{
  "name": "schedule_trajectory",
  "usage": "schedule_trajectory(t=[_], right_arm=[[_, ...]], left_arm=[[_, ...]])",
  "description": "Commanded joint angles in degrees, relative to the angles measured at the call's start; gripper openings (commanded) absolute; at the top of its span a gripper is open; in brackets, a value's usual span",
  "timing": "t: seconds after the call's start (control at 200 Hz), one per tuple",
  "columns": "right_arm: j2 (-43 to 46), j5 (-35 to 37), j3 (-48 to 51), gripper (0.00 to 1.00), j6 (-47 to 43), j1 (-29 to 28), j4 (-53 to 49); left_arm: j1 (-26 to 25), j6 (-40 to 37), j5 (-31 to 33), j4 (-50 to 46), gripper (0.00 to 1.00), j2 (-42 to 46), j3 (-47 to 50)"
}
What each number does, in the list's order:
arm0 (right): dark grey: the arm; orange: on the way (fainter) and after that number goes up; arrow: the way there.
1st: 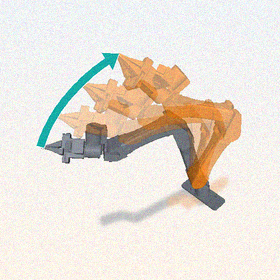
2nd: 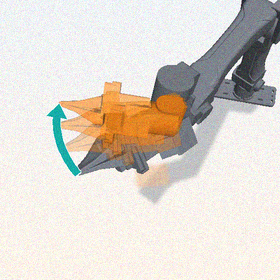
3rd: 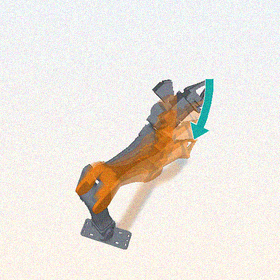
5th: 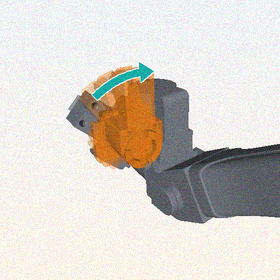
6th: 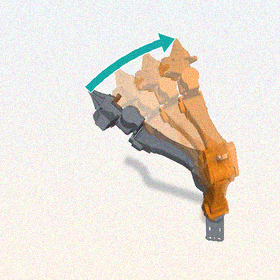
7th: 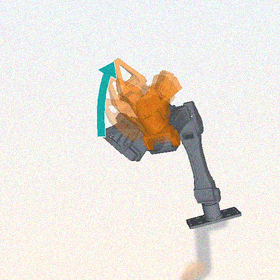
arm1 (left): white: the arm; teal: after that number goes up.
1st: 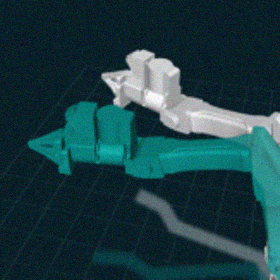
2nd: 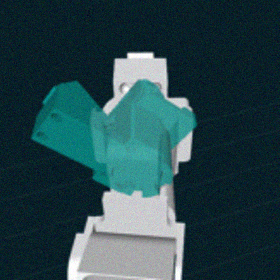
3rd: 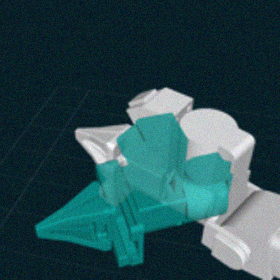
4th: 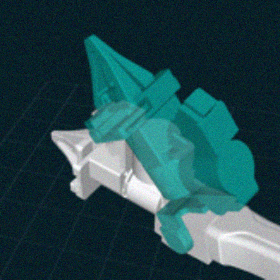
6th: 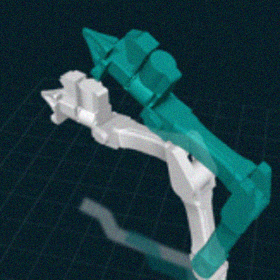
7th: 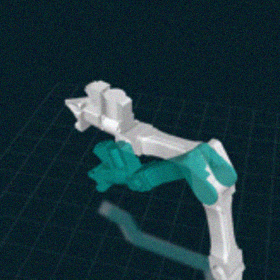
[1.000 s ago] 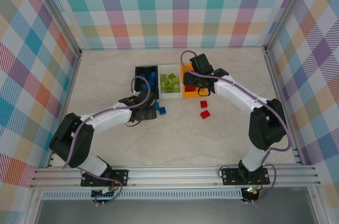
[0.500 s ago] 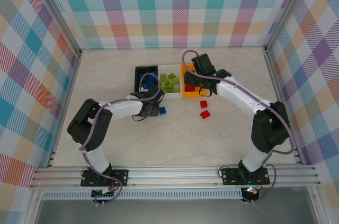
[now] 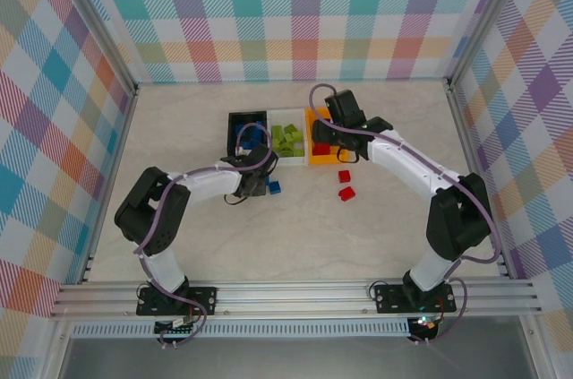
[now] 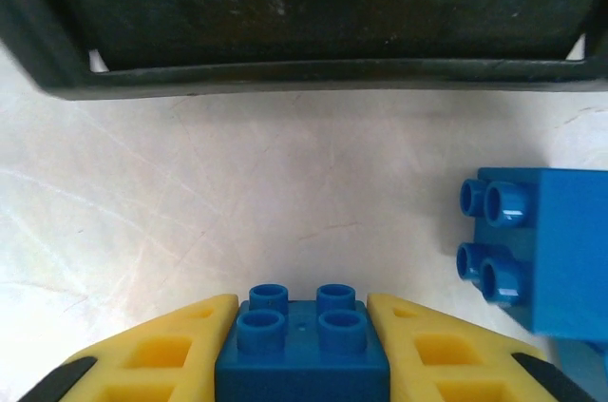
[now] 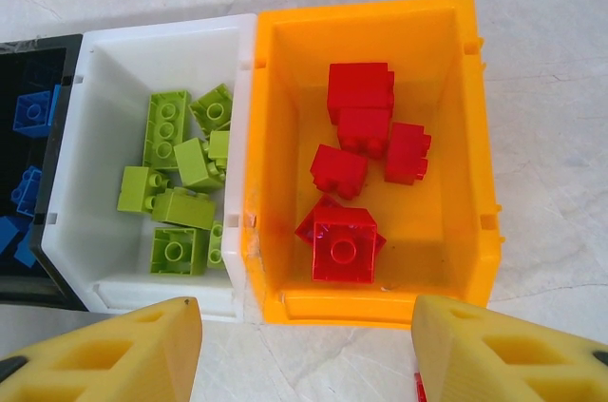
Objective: Sort the legos into containers by color
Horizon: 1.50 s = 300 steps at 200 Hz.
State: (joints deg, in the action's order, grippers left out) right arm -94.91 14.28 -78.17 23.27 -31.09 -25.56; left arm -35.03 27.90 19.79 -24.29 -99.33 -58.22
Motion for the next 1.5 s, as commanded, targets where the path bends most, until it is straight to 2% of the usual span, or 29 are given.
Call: schedule_trajectory(t=[0.0,0.105,0.185,0.37,0.615,0.77,0.915,0.995,1.085,1.205,1.255,1.38,1.495], right_arm=[[2.5,-0.5,1.8,0.60,0.6,0.2,1.1],[3.2,-1.1,3.5,0.60,1.2,0.1,1.5],[3.5,-1.4,4.7,0.60,1.5,0.2,2.0],[3.6,-2.5,6.2,0.60,2.5,0.1,2.0],[6.6,-3.0,9.4,0.60,2.7,-0.1,1.8],[9.4,-4.2,12.6,0.60,2.1,-1.2,2.3],[12.2,-5.7,17.5,0.61,1.7,-3.6,5.1],[13.5,-8.3,19.4,0.63,1.2,-5.4,6.7],[13.7,-10.3,20.0,0.67,0.6,-8.0,7.3],[11.5,-11.2,19.2,0.69,0.6,-12.1,8.2],[9.3,-10.7,18.0,0.70,0.7,-13.8,8.4],[1.7,-9.5,14.0,0.70,1.2,-16.4,9.1],[-5.4,-8.7,9.9,0.70,1.7,-17.7,9.1]], left_arm=[[0.4,2.2,0.7,-2.2,0.29,9.4,1.4],[0.5,2.7,2.3,-4.9,0.29,15.0,-0.2],[1.5,2.0,3.8,-6.9,0.31,14.8,-4.4],[6.1,0.4,4.6,-8.5,0.30,3.9,-16.8],[8.9,-1.6,5.7,-14.8,0.28,-12.2,-35.5],[9.8,-1.5,6.0,-16.9,0.28,-16.8,-40.5],[10.6,-1.3,5.4,-21.5,0.41,-21.7,-46.8],[10.7,-1.2,5.6,-23.5,0.52,-23.2,-49.1],[10.6,-0.7,4.4,-21.5,0.69,-20.2,-46.5],[10.2,0.6,1.9,-17.3,0.81,-12.1,-40.4],[9.5,1.1,1.2,-15.5,0.84,-7.6,-37.2],[6.9,2.5,-0.1,-10.5,0.99,5.2,-26.5],[5.5,4.4,-1.2,-7.8,1.00,16.6,-15.2]])
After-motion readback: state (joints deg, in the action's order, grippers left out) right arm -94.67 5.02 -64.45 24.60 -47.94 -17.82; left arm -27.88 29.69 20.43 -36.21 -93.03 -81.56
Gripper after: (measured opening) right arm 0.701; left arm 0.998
